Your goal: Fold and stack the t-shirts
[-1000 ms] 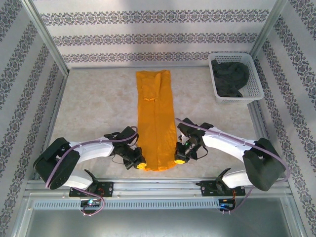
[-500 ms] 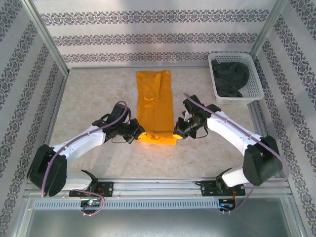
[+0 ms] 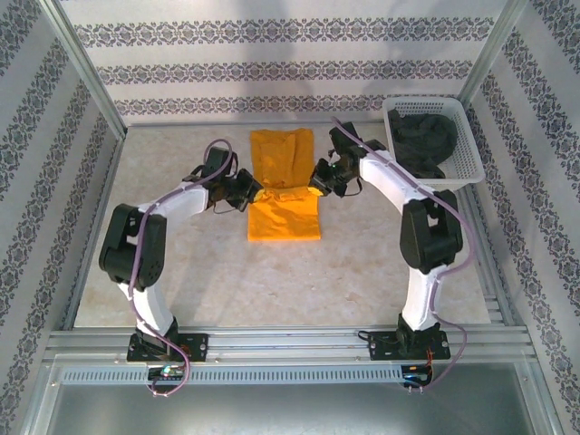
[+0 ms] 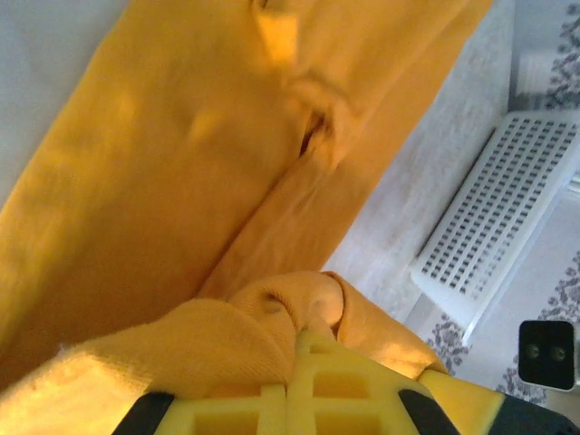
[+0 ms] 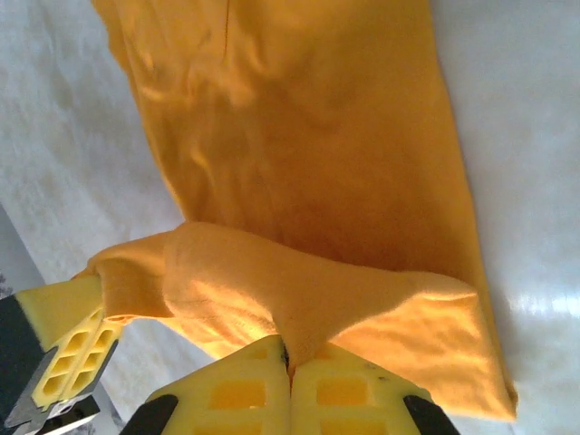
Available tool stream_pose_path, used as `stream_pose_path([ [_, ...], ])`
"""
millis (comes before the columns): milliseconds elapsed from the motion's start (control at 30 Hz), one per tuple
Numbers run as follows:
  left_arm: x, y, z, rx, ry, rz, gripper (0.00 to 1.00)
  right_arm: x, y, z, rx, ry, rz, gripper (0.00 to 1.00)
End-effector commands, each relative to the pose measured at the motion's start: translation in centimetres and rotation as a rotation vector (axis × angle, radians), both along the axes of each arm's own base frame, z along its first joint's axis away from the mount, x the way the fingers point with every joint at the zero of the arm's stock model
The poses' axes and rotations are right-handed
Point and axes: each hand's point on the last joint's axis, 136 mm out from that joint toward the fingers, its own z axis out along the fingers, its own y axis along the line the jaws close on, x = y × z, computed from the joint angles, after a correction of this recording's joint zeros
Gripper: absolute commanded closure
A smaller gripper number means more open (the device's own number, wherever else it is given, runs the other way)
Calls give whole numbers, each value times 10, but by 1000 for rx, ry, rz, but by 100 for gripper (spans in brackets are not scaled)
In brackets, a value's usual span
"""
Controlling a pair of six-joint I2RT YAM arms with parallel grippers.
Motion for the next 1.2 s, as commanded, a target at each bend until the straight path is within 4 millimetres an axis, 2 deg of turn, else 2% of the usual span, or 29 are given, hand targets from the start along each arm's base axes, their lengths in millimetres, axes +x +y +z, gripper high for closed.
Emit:
stream_pose_path([
  [0,35,5,1,6,-82,-10,100,22,-5,-18,-19,17,-20,100],
  [33,43,6,-4,8,-80,-12,97,30,-3,-22,-6,14,-20,100],
  [67,48,6,-12,8,-66,-14,86,37,-1,-26,8,15,-13,87],
  [133,54,7,-20,-3,-42,-17,60,45,-2,-31,15,41,-3,63],
  [167,54,10,-22,3,-37,-12,49,48,-3,-29,8,38,8,55],
  [233,48,16,-20,33,-45,-12,37,51,-7,-17,-9,-8,22,47],
  [267,41,19,-16,46,-50,-15,36,51,-10,-10,-16,-36,23,45],
  [333,19,26,-17,75,-32,-12,36,43,-16,0,-34,-64,28,44],
  [433,-32,39,-26,117,27,13,43,11,-24,-2,-54,-61,24,44],
  [533,-80,36,-39,96,101,27,50,-30,-26,-21,-39,-11,1,45],
  [600,-99,29,-47,53,130,46,50,-55,-25,-34,-23,19,-17,45],
  [667,-105,22,-53,17,143,69,49,-73,-24,-46,-6,46,-33,45],
  [733,-104,17,-60,-6,152,87,47,-83,-21,-57,26,75,-55,44],
  [900,-88,-7,-68,-60,156,77,48,-80,-11,-78,80,123,-92,45],
  [1033,-86,-13,-74,-63,172,68,58,-70,0,-86,103,143,-104,49],
  [1100,-84,-14,-73,-67,166,67,70,-65,7,-89,125,150,-113,55],
  [1167,-81,-14,-70,-68,157,69,79,-63,11,-91,138,165,-120,66],
])
